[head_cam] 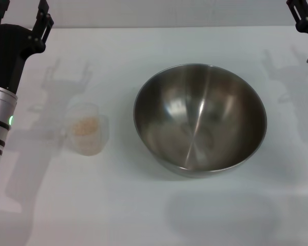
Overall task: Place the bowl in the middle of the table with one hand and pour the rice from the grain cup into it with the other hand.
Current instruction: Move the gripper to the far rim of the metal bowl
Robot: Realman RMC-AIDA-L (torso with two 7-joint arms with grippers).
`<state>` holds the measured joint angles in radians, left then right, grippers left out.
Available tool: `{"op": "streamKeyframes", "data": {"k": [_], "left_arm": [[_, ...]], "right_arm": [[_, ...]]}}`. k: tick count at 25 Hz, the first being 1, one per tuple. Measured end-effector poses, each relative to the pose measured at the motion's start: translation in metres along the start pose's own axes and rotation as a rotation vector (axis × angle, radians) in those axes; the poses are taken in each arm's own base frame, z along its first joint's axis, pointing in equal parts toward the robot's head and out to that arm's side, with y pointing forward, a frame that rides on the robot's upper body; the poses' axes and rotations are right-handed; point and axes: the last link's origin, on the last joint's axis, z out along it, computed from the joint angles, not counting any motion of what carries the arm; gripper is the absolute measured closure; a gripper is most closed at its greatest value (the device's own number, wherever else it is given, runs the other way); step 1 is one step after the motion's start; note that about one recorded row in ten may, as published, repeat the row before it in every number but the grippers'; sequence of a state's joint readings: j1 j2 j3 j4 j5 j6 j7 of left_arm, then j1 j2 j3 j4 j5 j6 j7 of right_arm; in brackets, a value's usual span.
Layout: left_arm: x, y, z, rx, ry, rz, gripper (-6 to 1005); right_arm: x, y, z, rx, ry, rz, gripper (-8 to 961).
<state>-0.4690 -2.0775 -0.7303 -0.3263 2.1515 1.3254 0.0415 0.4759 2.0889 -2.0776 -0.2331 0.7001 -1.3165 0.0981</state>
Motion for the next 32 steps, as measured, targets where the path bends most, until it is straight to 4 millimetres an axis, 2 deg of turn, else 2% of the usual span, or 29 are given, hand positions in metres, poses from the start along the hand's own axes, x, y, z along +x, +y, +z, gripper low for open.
{"op": "streamKeyframes", "data": {"k": [4,11,21,27,30,31,32], "left_arm": [[0.0,0.0,0.001,0.003,0.001,0.001,234],[0.0,-0.002,0.002,0.014,-0.001,0.001,233],[0.0,-0.004,0.001,0.018,-0.004,0.003,233],[-0.001,-0.004,0.0,0.017,-0.009,0.003,233],[-0.002,-0.004,-0.001,0.015,-0.01,0.002,233],[-0.002,-0.004,-0.001,0.015,-0.012,0.002,233],[-0.002,-0.004,-0.001,0.015,-0.012,0.002,234]], "right_arm": [[-0.001,0.0,0.0,-0.002,-0.007,-0.003,214],[-0.006,0.004,0.008,-0.008,-0.033,-0.11,213],[-0.009,0.008,0.017,-0.022,-0.043,-0.144,218],[-0.008,0.01,0.04,0.018,0.027,-0.21,231],[-0.011,0.018,0.057,0.025,0.078,-0.176,238],[-0.015,0.027,0.067,0.005,0.117,-0.14,241],[-0.015,0.027,0.067,0.005,0.117,-0.14,243]]}}
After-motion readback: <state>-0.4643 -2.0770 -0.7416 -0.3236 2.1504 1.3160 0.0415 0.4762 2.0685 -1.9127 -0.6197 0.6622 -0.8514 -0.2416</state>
